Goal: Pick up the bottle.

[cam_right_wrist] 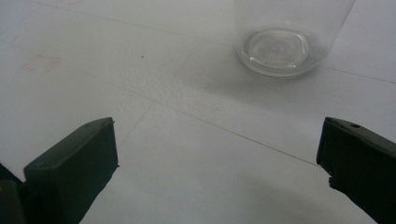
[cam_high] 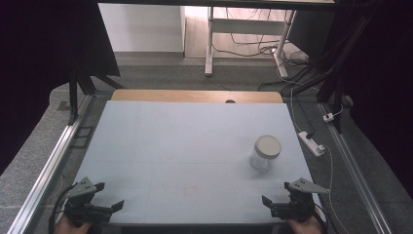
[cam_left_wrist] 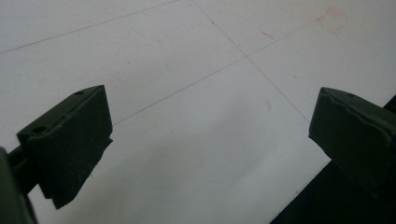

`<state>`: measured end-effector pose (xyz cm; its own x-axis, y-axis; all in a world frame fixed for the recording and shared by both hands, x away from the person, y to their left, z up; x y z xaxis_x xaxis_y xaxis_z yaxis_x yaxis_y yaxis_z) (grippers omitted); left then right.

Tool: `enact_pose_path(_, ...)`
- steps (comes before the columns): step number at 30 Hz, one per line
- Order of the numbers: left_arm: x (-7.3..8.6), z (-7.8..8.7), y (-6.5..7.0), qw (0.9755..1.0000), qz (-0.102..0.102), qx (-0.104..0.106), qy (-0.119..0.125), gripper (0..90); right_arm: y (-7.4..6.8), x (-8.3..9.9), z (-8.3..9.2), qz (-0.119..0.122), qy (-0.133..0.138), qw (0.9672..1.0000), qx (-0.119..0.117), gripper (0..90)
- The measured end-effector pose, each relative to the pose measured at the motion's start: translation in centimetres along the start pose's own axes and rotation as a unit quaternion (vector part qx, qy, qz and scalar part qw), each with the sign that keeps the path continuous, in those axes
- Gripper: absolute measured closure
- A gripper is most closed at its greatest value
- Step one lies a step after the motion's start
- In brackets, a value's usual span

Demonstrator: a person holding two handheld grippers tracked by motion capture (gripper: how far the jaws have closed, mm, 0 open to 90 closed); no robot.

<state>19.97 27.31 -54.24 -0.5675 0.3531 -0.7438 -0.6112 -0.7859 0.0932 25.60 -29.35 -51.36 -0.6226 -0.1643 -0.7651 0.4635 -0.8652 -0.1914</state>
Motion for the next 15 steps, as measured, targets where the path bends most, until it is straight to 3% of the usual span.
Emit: enact_pose_path(15, 0.0, -0.04, 0.07, 1.0, -0.002, 0.004, -0.002, 0.0, -0.05, -0.01, -0.06, 0.001, -0.003, 1.0, 0.003, 0.0)
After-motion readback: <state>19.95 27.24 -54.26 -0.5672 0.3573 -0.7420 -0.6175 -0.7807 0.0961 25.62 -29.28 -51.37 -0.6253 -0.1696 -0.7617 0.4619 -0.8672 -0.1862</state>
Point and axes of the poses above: each handheld gripper's, and its own axes: z roughly backward along the jaws, x roughly out of its underside, y roughly to its right, the point moved 3 cm from there along -z, roughly forward along the jaws, and after that the axes turned 7 degrees about -z, right-handed, at the moved point
